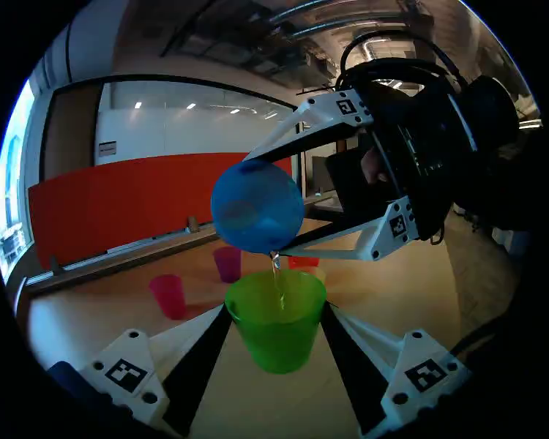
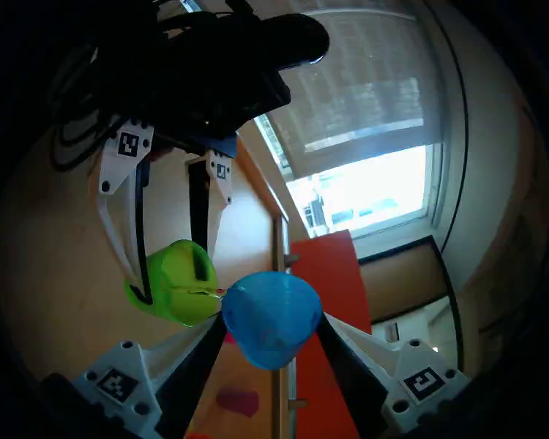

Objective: Pour water

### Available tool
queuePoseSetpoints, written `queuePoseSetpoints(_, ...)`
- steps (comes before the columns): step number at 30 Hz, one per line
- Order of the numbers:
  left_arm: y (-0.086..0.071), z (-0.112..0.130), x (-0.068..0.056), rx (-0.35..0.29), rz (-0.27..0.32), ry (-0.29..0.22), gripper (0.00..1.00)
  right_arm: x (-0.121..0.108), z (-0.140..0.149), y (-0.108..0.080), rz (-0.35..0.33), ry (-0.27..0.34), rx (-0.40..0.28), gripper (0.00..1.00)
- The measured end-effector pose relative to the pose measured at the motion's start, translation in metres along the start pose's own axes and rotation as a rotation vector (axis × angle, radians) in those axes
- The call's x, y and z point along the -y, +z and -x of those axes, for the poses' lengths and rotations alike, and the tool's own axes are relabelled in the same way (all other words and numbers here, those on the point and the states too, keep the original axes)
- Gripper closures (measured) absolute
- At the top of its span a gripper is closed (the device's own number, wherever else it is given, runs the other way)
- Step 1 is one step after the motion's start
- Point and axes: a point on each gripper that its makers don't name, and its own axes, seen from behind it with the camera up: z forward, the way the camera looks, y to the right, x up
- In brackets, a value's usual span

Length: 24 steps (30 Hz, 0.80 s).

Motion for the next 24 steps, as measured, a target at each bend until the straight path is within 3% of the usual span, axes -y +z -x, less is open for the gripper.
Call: queuePoseSetpoints(24,0.0001,0.0011,-0.0011,0.002,0.0,0.001,0.14,-0.0011,-0.0018,-0.0026,0.01,-0.05,0.005,0.1)
